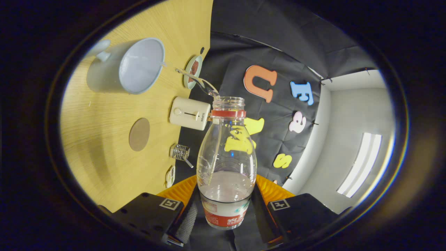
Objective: Take the bottle from table, then pour the juice into the cup, finally place the bottle on the coaster
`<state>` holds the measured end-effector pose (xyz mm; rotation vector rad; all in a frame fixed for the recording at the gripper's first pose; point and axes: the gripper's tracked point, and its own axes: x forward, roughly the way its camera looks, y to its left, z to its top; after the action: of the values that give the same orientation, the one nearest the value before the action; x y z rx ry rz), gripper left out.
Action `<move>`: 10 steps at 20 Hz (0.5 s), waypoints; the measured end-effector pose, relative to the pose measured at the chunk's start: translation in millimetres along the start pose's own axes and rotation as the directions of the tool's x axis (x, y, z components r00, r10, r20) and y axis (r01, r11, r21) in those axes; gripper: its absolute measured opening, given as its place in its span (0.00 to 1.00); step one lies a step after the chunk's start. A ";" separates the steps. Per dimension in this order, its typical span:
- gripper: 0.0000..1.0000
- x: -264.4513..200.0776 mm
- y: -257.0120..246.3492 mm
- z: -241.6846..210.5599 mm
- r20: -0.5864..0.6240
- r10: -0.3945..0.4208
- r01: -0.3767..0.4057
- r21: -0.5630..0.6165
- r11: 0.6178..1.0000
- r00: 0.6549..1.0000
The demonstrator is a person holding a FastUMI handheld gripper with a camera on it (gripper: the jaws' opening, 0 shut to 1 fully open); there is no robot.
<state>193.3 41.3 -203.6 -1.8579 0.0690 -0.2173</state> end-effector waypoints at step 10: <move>0.78 -2.2 -7.7 -6.4 -0.021 -0.025 0.024 -0.041 0.999 0.999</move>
<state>189.5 37.9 -194.7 -1.8979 0.0661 -0.2542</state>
